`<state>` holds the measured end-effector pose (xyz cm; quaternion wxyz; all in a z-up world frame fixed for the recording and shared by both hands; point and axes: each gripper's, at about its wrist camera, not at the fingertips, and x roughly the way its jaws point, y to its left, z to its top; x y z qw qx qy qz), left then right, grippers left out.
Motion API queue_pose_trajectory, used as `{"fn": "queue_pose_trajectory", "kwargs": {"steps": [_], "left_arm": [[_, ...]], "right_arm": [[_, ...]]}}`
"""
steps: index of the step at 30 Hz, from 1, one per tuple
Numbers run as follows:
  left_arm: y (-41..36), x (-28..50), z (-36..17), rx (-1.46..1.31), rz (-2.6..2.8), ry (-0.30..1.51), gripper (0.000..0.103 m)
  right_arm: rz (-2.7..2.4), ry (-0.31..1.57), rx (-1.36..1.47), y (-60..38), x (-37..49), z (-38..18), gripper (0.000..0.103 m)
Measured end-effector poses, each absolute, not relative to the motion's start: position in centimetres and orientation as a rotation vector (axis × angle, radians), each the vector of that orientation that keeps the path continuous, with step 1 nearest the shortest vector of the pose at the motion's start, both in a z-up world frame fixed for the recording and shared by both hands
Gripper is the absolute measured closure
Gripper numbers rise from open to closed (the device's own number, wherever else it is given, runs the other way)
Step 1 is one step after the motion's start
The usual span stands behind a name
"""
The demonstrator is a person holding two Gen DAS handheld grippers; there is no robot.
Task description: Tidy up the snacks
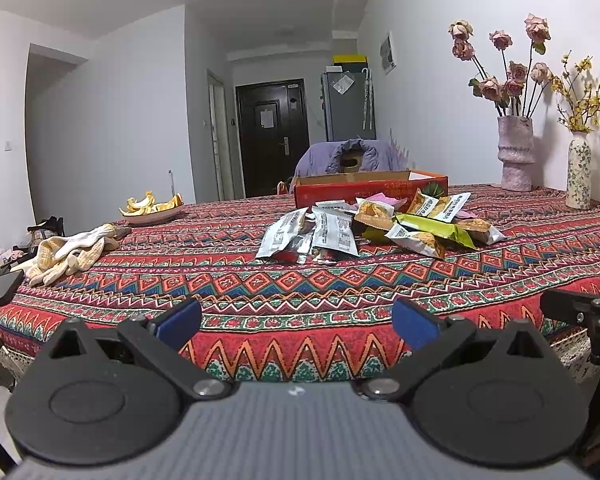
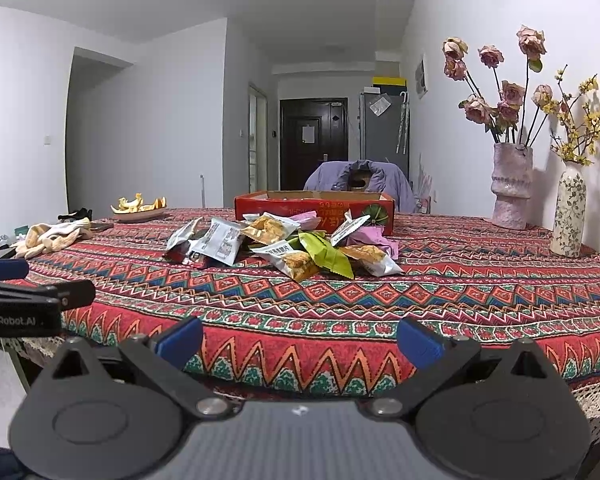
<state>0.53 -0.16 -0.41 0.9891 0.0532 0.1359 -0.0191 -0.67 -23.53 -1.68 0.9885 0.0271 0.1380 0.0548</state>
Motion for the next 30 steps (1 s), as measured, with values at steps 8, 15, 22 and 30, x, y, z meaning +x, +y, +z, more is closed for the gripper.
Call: {"fn": "queue_pose_trajectory", "kwargs": {"steps": [8, 15, 22, 30], "left_arm": [[-0.2, 0.5, -0.4, 0.107, -0.039, 0.272, 0.000], [-0.2, 0.6, -0.5, 0.101, -0.034, 0.279, 0.000], [-0.1, 0.7, -0.5, 0.099, -0.039, 0.279, 0.000], [0.2, 1.5, -0.7, 0.088, -0.040, 0.286, 0.000]], "right_arm": [[0.110, 0.280, 0.056, -23.6, -0.7, -1.7, 0.000], [0.110, 0.281, 0.056, -23.5, -0.7, -1.8, 0.000], [0.108, 0.281, 0.061, -23.6, -0.7, -1.8, 0.000], [0.100, 0.271, 0.031, -22.9, -0.3, -2.0, 0.000]]}}
